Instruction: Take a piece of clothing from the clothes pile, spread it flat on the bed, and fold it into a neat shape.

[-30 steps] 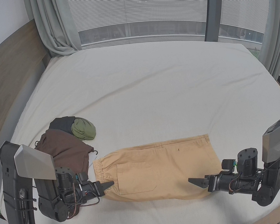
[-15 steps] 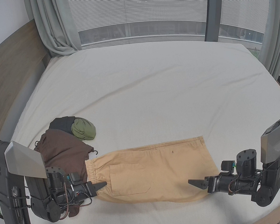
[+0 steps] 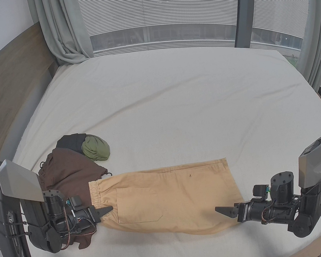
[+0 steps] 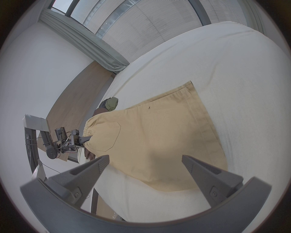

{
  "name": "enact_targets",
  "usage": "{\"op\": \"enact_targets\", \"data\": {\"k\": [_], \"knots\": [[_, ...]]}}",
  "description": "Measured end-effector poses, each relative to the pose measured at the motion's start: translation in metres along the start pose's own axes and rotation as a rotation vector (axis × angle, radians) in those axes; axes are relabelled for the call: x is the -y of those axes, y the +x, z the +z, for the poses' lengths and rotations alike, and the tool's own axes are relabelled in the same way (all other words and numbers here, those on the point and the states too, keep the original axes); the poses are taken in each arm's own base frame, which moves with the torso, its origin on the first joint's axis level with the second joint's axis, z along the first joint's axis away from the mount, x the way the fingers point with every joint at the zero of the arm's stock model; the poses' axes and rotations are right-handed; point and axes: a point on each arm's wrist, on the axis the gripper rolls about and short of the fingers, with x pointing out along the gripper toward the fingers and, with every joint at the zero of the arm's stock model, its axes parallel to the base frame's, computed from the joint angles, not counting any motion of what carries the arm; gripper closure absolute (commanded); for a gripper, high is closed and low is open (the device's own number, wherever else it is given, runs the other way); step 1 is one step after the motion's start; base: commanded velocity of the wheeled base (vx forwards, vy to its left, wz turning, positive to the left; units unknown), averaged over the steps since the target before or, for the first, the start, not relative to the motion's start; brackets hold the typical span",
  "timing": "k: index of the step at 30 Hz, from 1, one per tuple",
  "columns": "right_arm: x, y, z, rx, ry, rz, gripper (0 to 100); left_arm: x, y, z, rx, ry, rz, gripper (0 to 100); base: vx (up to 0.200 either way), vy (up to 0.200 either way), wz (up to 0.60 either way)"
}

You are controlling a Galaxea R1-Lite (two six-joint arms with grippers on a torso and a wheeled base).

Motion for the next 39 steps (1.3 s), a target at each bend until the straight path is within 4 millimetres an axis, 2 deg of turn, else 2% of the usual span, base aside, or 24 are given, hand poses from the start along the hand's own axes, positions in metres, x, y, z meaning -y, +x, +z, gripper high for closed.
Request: {"op": "enact_targets", "data": {"k": [5, 13, 27, 39], "knots": [[0.0, 0.0, 0.0, -0.001, -0.001, 0.001, 0, 0.003, -0.008, 0.004, -0.004, -0.008, -0.048, 100, 0.0, 0.0, 0.0], [-0.001, 0.0, 0.0, -0.001, -0.002, 0.003, 0, 0.019, -0.011, 0.011, 0.007, -0.026, -0.091, 100, 0.0, 0.0, 0.0], [-0.003, -0.001, 0.0, 0.002, -0.005, 0.008, 0, 0.053, 0.012, 0.009, -0.004, 0.071, -0.162, 100, 0.0, 0.0, 0.0], [-0.004, -0.002, 0.003, 0.018, -0.009, 0.015, 0, 0.083, 0.042, 0.008, 0.026, 0.152, -0.22, 100, 0.0, 0.0, 0.0]]}}
